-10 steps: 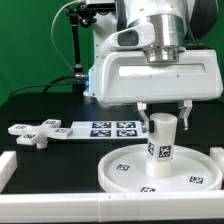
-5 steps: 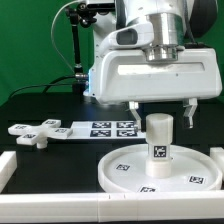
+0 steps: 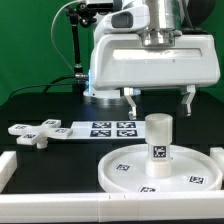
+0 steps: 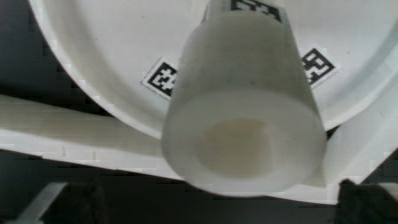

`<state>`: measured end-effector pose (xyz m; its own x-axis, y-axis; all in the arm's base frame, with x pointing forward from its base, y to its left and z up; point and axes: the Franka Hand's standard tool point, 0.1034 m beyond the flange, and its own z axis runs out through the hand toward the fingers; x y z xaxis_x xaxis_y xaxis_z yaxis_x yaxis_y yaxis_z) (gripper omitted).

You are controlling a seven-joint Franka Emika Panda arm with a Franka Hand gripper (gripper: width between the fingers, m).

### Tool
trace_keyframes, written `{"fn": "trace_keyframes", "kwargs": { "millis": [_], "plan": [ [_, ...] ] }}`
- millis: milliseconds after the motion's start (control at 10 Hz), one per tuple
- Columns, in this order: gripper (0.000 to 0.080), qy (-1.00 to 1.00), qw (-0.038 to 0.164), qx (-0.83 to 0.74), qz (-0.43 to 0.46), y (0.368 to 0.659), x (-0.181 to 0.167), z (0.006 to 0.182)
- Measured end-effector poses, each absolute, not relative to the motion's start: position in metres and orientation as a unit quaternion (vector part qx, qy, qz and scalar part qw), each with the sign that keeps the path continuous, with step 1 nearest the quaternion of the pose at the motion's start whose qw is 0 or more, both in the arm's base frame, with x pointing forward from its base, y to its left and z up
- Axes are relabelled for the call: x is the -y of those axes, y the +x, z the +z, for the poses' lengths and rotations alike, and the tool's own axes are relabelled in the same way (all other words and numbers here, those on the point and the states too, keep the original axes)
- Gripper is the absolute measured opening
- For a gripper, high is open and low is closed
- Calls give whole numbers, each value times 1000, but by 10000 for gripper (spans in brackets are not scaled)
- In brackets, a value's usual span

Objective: Assemble round table

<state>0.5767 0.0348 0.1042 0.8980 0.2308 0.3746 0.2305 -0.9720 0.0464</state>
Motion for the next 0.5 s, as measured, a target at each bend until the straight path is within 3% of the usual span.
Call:
{"fn": "trace_keyframes", "kwargs": {
  "millis": [300,500],
  "plan": [
    [648,976,1,-128,176,574,-37,95],
    [648,987,-12,-126,99,573,-37,96]
  ]
}}
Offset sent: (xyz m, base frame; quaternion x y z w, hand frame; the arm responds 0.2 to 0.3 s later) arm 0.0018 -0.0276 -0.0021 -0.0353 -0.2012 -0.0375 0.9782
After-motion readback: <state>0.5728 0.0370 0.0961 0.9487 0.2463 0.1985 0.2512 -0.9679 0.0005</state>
